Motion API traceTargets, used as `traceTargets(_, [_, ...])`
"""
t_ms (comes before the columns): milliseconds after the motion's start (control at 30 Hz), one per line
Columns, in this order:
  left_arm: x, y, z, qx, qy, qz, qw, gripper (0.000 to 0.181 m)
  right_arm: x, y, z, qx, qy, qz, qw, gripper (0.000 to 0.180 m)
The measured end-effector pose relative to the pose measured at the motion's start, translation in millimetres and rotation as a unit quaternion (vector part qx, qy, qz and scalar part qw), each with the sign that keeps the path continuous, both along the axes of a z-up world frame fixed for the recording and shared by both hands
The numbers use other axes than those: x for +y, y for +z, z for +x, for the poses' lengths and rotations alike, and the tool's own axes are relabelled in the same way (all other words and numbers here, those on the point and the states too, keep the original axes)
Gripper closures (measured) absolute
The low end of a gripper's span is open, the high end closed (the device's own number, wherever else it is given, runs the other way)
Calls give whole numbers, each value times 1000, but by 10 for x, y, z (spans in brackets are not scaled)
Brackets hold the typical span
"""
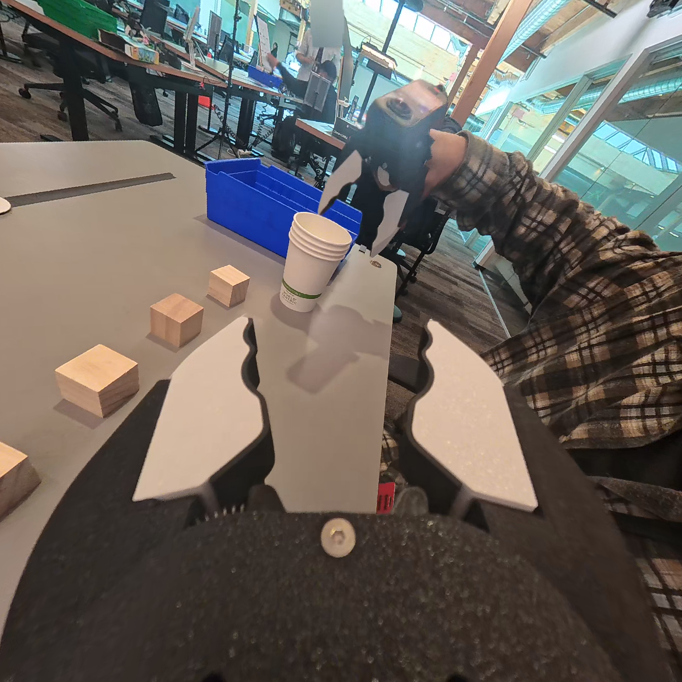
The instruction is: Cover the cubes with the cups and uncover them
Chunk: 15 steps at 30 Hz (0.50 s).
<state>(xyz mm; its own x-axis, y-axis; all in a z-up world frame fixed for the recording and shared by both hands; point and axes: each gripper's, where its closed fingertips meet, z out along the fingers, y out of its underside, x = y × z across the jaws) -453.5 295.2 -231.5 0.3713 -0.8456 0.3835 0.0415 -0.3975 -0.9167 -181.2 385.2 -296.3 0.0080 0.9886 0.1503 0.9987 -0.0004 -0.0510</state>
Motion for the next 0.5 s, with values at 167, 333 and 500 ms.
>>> traceTargets(167, [-13,-9,33,8,-3,1,1000,97,-51,7,-26,41,11,10,999,84])
traceTargets(333, [-26,-27,59,17,-3,3,1000,98,-116,-271,26,37,26,-11,999,91])
traceTargets(500, [-24,-25,64,17,-4,4,1000,98,-101,-463,43,28,30,-36,998,103])
